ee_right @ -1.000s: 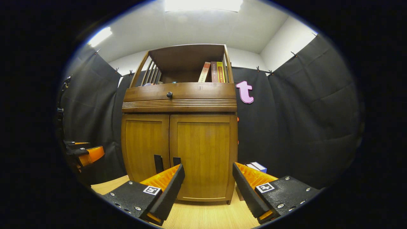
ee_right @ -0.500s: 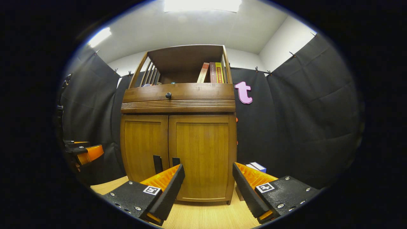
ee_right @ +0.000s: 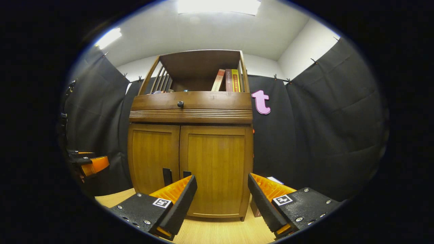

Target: Open the right door of the double-door shoe cabinet with the right hand, and open the left door with the left hand.

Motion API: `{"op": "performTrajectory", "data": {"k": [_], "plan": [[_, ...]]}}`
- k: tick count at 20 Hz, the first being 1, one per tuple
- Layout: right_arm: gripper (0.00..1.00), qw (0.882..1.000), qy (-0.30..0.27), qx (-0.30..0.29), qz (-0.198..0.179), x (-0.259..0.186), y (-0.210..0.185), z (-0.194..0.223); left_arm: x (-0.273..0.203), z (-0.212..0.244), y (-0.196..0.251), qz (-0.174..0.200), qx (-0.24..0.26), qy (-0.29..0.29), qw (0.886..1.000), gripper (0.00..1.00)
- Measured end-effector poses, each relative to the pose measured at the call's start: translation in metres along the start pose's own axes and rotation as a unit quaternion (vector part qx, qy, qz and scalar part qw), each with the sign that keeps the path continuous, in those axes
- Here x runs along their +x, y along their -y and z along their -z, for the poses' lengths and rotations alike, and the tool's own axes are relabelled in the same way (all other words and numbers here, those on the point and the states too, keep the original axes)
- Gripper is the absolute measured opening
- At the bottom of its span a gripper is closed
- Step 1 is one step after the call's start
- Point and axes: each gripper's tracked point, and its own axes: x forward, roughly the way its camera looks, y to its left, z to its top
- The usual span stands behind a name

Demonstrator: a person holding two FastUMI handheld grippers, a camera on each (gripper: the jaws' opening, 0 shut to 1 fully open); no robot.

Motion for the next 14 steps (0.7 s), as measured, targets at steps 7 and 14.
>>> {"op": "performTrajectory", "data": {"k": [7, 14], "plan": [[0.93, 0.997, 0.012, 0.013, -0.075, 0.083, -0.055, 0.000, -0.015, 0.002, -0.015, -0.020, -0.011, -0.004, 1.000, 0.97], [0.93, 0.993, -0.063, 0.005, -0.096, 0.175, -0.095, 0.094, -0.033, 0.000, -0.040, -0.052, -0.006, 0.005, 0.999, 0.94]]}}
